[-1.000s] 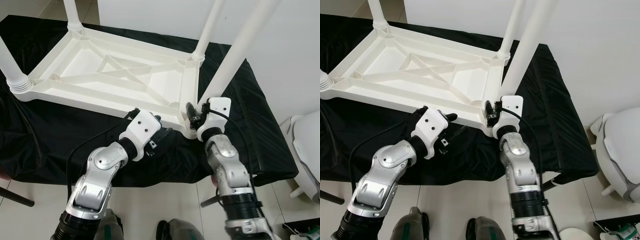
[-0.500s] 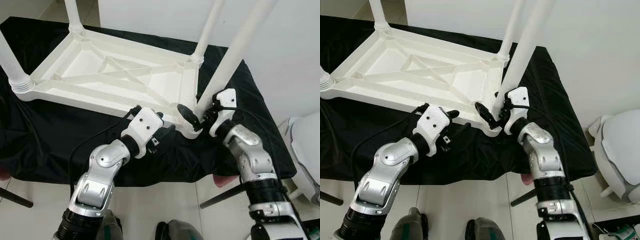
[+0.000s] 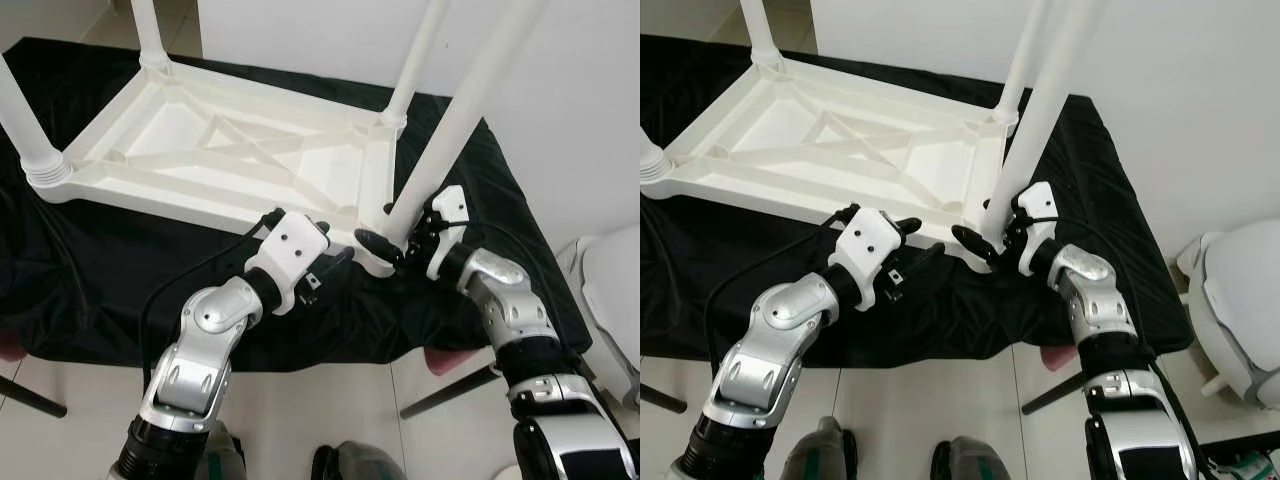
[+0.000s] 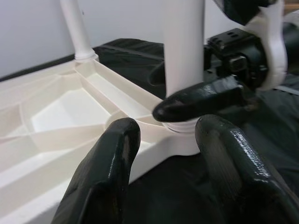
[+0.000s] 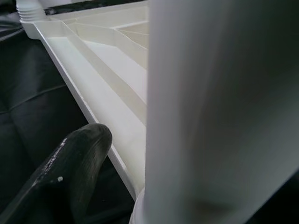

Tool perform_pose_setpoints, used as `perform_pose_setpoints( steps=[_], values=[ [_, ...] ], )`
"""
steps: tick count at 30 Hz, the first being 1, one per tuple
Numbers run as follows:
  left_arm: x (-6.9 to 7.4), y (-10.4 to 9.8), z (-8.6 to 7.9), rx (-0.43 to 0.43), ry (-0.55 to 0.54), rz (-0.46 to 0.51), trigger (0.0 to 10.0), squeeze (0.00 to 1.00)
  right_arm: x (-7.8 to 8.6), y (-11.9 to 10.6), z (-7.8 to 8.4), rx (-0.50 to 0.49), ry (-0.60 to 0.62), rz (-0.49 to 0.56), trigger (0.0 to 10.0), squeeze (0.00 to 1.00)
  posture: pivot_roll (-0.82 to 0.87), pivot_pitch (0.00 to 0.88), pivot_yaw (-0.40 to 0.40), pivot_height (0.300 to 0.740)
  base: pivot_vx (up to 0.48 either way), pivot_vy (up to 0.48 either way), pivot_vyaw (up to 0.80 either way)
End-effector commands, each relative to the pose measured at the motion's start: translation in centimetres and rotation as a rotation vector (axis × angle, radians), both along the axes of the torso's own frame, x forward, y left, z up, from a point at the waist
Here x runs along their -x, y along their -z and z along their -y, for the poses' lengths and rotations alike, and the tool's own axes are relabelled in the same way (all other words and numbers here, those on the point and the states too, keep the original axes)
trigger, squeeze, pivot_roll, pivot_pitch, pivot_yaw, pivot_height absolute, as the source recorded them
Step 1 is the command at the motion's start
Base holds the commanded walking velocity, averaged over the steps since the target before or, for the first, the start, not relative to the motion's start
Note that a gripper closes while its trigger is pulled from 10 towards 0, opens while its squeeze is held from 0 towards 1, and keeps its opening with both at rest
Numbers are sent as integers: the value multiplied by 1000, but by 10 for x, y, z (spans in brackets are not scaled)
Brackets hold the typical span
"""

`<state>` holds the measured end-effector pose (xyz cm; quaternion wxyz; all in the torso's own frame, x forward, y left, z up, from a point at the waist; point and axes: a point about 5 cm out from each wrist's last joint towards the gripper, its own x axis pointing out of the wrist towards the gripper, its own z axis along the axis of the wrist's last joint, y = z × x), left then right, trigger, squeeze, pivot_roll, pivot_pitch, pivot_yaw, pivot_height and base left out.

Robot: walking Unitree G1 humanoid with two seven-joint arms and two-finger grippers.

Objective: Building children table

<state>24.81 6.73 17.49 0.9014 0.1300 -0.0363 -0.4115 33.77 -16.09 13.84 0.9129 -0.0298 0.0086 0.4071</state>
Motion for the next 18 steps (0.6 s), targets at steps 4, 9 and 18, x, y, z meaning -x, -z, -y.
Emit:
perform_pose_setpoints(
  steps=[4, 9, 18],
  values=[
    [7, 4, 4, 1, 10, -21, 10000, 0, -6, 0, -2, 17, -6, 6, 10000, 0, -2, 17, -106, 740, 0, 0, 0],
    [8, 8, 2, -24, -17, -11, 10000, 0, -10, 2, -3, 0, 9, 11, 0, 0, 1, 16, -108, 740, 0, 0, 0],
    [7, 12, 3, -14, -30, -67, 10000, 0, -7, 13, -9, -64, 53, -2, 0, 0, -10, 23, -108, 740, 0, 0, 0]
  ],
)
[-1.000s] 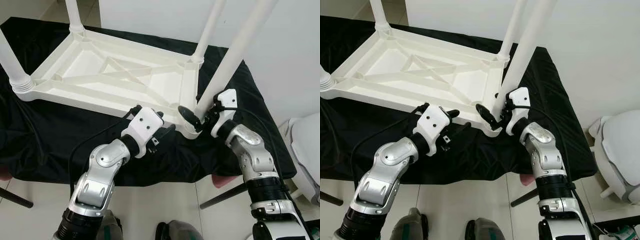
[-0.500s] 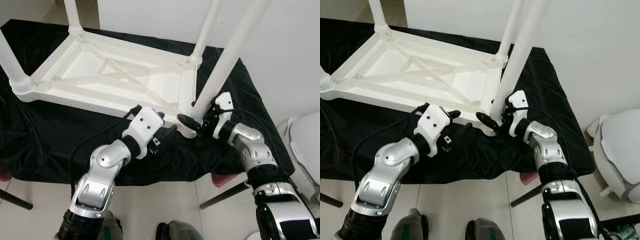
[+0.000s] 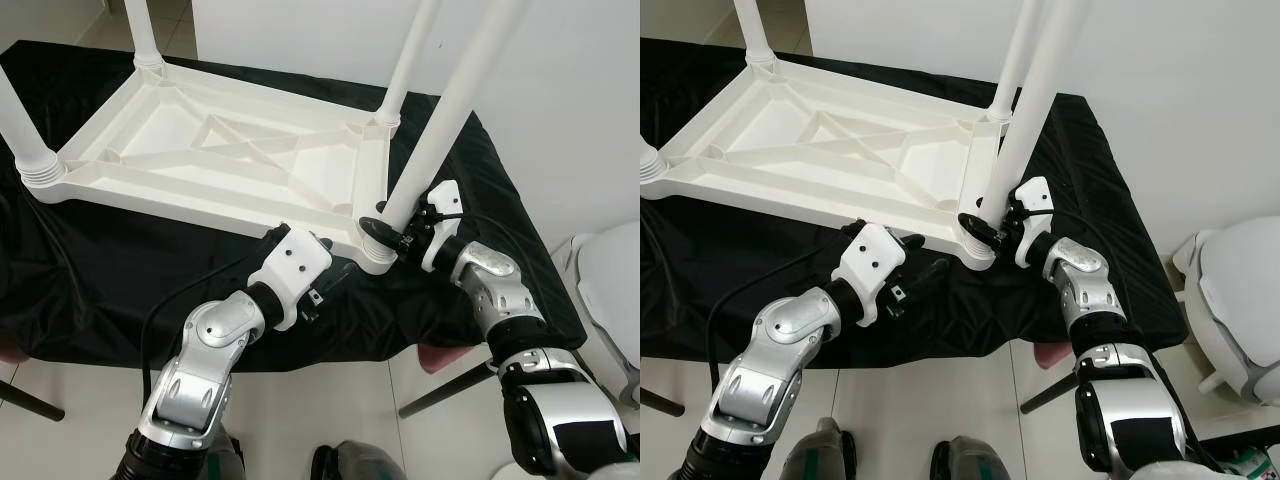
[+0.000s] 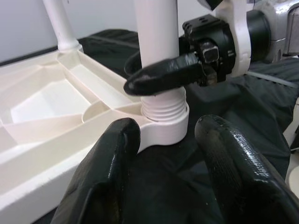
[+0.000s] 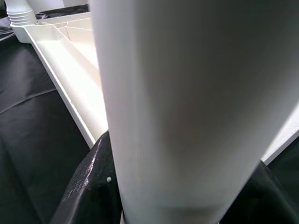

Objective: Building children table

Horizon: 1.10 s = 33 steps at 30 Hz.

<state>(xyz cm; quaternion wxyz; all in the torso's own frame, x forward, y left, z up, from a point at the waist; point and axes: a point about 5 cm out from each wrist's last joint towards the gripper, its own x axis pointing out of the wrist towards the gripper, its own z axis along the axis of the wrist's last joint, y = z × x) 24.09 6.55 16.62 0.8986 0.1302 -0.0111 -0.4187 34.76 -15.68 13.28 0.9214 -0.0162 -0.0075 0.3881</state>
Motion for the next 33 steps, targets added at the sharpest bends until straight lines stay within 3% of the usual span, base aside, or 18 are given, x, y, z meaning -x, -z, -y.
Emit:
perform_pose_setpoints(
  steps=[1, 7, 8, 9, 10, 11, 12, 14, 20, 31, 32, 33],
  values=[
    [0, 3, 1, 8, -39, -19, 10000, 0, 3, 7, -5, -26, 11, -22, 0, 0, -10, 23, -108, 740, 0, 0, 0],
    [0, 4, 1, 6, -37, -25, 10000, 0, 8, 13, -10, -45, 53, -29, 0, 0, -10, 23, -108, 740, 0, 0, 0],
    [0, 5, 1, 0, -39, -19, 10000, 0, 9, 16, -10, -16, 146, -26, 2353, 0, -18, 25, -104, 740, 0, 0, 0],
    [0, 5, 1, 0, -39, -19, 10000, 0, 9, 16, -10, -16, 146, -26, 2353, 0, -18, 25, -104, 740, 0, 0, 0],
    [-1, 6, 1, -6, -43, -14, 10000, 0, 9, 19, -13, -24, 255, -44, 10000, 0, -20, 25, -103, 740, 0, 0, 0],
    [-1, 6, 1, -6, -43, -14, 10000, 0, 9, 19, -13, -24, 255, -44, 10000, 0, -20, 25, -103, 740, 0, 0, 0],
    [-1, 6, 1, -8, -44, -13, 10000, 0, 13, 19, -18, -30, 348, -45, 10000, 0, -27, 23, -97, 740, 0, 0, 0],
    [-1, 6, 1, -8, -44, -13, 10000, 0, 13, 19, -18, -30, 348, -45, 10000, 0, -27, 23, -97, 740, 0, 0, 0],
    [-4, 7, 1, -12, -51, -6, 10000, 0, 28, 11, -41, -111, 526, -30, 10000, 0, -34, 17, -93, 740, 0, 0, 0],
    [-10, 4, 1, 8, -82, 1, 10000, 0, 31, 13, -47, -147, 642, -60, 10000, 0, -30, 0, -98, 740, 0, 0, 0],
    [-10, 3, 1, 10, -83, 2, 10000, 0, 31, 11, -46, -141, 625, -52, 10000, 141, -35, 0, -95, 740, 0, 0, 0],
    [-10, 4, 1, 10, -80, 1, 10000, 0, 32, 11, -44, -138, 588, -48, 10000, 1000, -39, 0, -93, 740, 0, 0, 0]
  ],
)
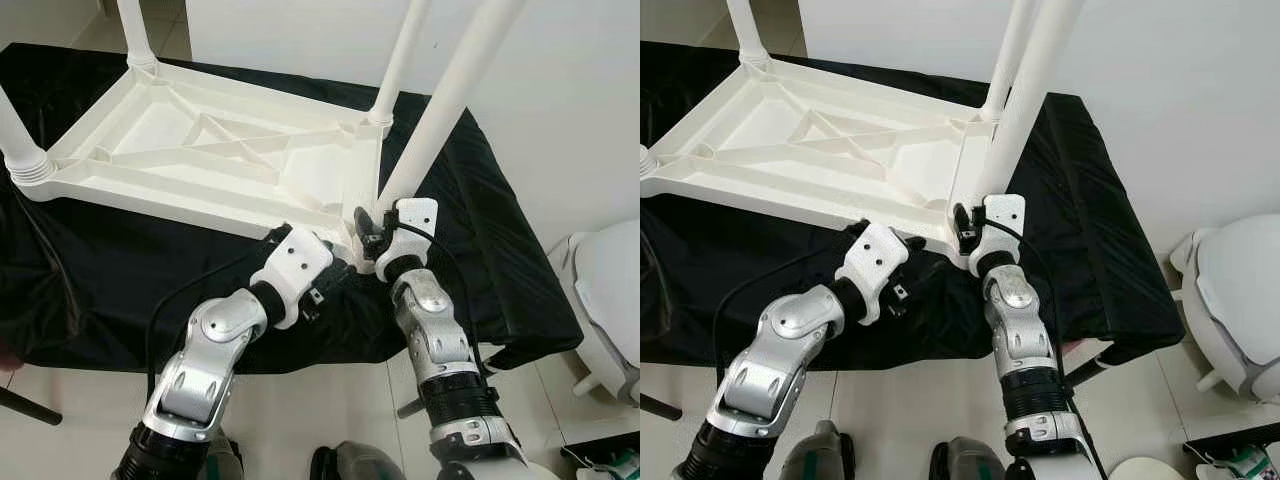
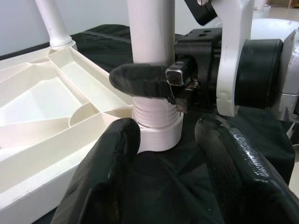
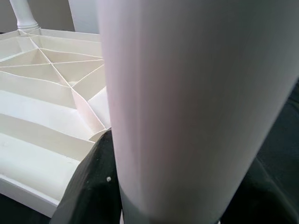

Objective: Building children table

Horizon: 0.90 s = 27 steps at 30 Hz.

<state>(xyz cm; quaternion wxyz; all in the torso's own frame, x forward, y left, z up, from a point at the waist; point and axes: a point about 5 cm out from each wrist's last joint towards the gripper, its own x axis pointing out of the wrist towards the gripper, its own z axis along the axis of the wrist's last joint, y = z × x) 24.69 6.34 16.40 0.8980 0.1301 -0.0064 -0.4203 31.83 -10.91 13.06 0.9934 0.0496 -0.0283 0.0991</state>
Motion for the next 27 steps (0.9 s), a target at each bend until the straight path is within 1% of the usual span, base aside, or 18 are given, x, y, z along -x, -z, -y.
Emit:
perform_pose_setpoints(
  steps=[1, 5, 7, 9, 10, 11, 12, 13, 15, 16, 17, 18, 19, 20, 21, 22, 25, 27],
  values=[
    [-4, 2, 0, 13, -80, 10, 10000, 0, 2, 8, 5, -2, -37, -39, 10000, 1000, -39, 0, -93, 740, 0, 0, 0],
    [-5, 3, 1, 1, -74, 15, 10000, 0, 2, 10, 11, -12, -64, -67, 10000, 1000, -37, 0, -93, 740, 0, 0, 0],
    [-5, 4, 1, -2, -73, 16, 10000, 0, 2, 10, 13, -2, -75, -64, 10000, 1000, -36, 0, -94, 740, 0, 0, 0],
    [-6, 3, 1, -1, -73, 18, 10000, 0, 1, 6, 15, -46, -151, -52, 10000, 1000, -36, 0, -95, 740, 0, 0, 0],
    [-7, 3, 1, 0, -74, 19, 10000, 0, 1, 2, 16, -48, -188, -24, 10000, 1000, -36, 0, -96, 740, 0, 0, 0],
    [-7, 3, 1, 0, -74, 19, 10000, 0, 1, 2, 16, -48, -188, -24, 10000, 1000, -36, 0, -96, 740, 0, 0, 0],
    [-7, 3, 1, 1, -75, 19, 10000, 0, 1, -2, 17, -44, -233, -6, 10000, 1000, -35, 0, -96, 740, 0, 0, 0],
    [-7, 3, 1, 1, -75, 19, 10000, 0, 1, -2, 17, -44, -233, -6, 10000, 1000, -35, 0, -96, 740, 0, 0, 0],
    [-7, 2, 2, 1, -73, 22, 10000, 0, 0, -8, 19, 14, -343, 37, 10000, 1000, -34, 0, -97, 740, 0, 0, 0],
    [-7, 2, 2, 1, -73, 22, 10000, 0, 0, -8, 19, 14, -343, 37, 10000, 1000, -34, 0, -97, 740, 0, 0, 0],
    [-7, 2, 2, 1, -72, 23, 10000, 0, -1, -8, 21, 35, -395, 34, 10000, 1000, -35, 0, -96, 740, 0, 0, 0],
    [-7, 2, 2, 1, -72, 23, 10000, 0, -1, -8, 21, 35, -395, 34, 10000, 1000, -35, 0, -96, 740, 0, 0, 0],
    [-7, 2, 2, 1, -70, 24, 10000, 0, -1, -8, 23, 62, -450, 33, 10000, 0, -35, 0, -96, 740, 0, 0, 0],
    [-7, 2, 2, 1, -70, 24, 10000, 0, -1, -8, 23, 62, -450, 33, 10000, 0, -35, 0, -96, 740, 0, 0, 0],
    [-8, 2, 2, 0, -69, 27, 10000, 0, -4, -7, 28, 102, -527, 29, 10000, 0, -36, 0, -95, 740, 0, 0, 0],
    [-8, 2, 2, 0, -69, 27, 10000, 0, -4, -7, 28, 102, -527, 29, 10000, 0, -36, 0, -95, 740, 0, 0, 0],
    [-9, 1, 3, 1, -66, 30, 10000, 0, -9, -5, 30, 153, -618, 18, 10000, 0, -34, 0, -93, 740, 0, 0, 0],
    [-9, 1, 3, 2, -66, 29, 10000, 0, -10, -4, 30, 172, -641, 11, 10000, 0, -34, 0, -93, 740, 0, 0, 0]
  ],
)
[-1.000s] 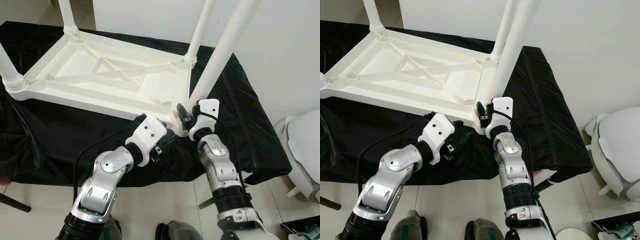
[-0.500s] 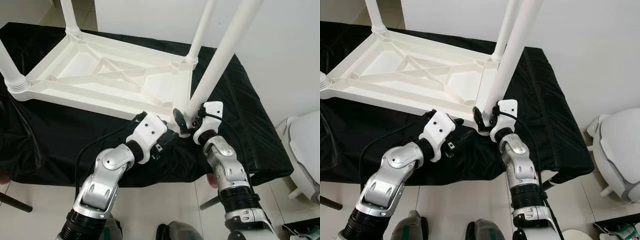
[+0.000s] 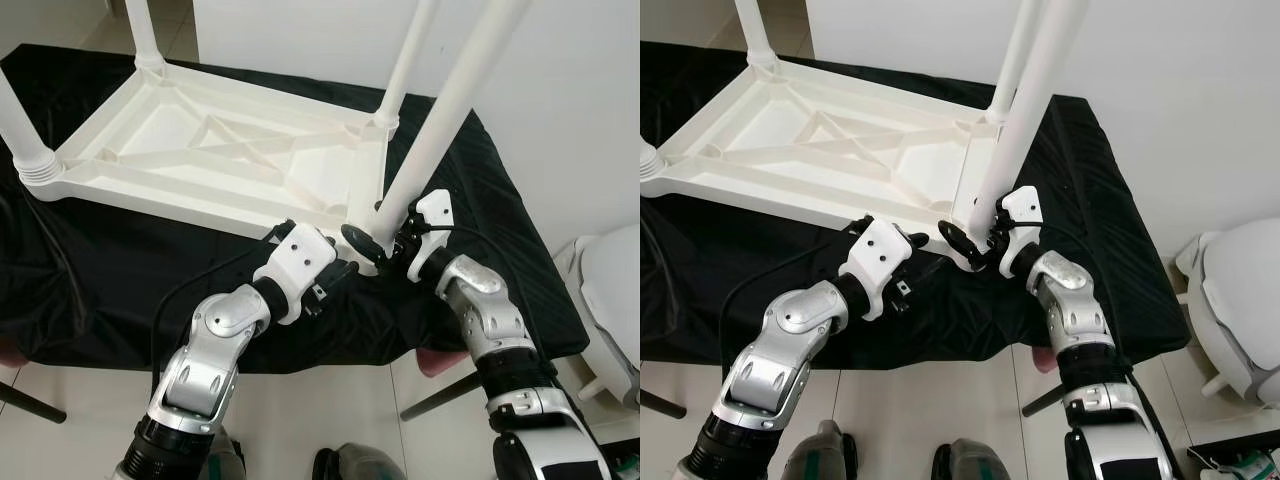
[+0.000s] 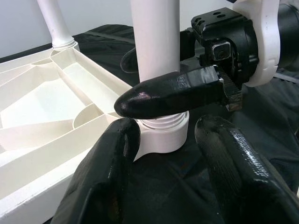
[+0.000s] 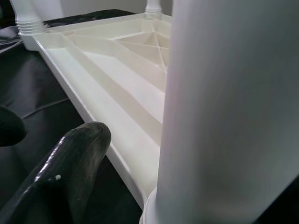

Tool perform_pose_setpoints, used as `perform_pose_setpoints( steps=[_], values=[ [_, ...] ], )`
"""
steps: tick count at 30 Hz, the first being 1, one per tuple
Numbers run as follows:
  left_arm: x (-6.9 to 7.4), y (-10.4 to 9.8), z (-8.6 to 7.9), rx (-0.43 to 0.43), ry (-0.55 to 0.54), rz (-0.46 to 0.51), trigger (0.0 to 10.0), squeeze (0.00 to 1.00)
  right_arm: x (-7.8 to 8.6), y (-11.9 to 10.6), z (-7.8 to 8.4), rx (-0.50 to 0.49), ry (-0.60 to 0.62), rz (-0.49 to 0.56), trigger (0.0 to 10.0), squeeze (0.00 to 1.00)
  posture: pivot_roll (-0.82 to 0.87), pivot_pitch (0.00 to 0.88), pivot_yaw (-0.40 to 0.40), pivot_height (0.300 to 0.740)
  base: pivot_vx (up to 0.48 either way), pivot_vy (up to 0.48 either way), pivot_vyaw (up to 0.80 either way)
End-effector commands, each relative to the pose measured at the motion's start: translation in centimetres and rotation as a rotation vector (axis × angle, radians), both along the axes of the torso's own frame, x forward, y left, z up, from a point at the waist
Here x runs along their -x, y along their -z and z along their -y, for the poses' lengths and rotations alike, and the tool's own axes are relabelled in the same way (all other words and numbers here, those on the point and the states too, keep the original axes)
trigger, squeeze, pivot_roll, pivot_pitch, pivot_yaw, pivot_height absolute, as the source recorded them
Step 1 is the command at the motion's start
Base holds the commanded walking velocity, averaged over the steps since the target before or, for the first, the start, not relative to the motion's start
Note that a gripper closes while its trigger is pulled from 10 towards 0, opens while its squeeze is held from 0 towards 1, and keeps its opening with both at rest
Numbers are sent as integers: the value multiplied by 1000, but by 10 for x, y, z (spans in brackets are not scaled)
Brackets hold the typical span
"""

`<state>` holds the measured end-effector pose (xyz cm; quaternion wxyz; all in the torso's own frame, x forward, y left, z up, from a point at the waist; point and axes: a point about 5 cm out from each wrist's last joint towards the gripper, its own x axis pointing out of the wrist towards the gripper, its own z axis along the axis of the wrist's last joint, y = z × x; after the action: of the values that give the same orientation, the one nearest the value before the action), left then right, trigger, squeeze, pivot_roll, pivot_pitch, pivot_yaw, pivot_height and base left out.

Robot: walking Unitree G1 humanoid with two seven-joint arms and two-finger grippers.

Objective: Building children table

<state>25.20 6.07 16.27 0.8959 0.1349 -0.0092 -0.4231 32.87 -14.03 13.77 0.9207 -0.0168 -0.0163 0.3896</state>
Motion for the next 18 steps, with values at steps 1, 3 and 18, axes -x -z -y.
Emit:
perform_pose_setpoints(
  steps=[1, 3, 18],
  values=[
    [-4, -1, 0, 9, -73, 21, 10000, 0, 0, 3, -1, 29, -42, -6, 10000, 0, -34, 0, -93, 740, 0, 0, 0],
    [-4, -2, 0, 11, -78, 23, 10000, 0, -3, 7, 1, 70, -85, -7, 6235, 0, -26, 0, -95, 740, 0, 0, 0],
    [-3, -3, -1, 22, -93, 20, 10000, 0, -7, 16, 9, 48, -71, -26, 0, 0, -19, 8, -98, 740, 0, 0, 0]
  ],
)
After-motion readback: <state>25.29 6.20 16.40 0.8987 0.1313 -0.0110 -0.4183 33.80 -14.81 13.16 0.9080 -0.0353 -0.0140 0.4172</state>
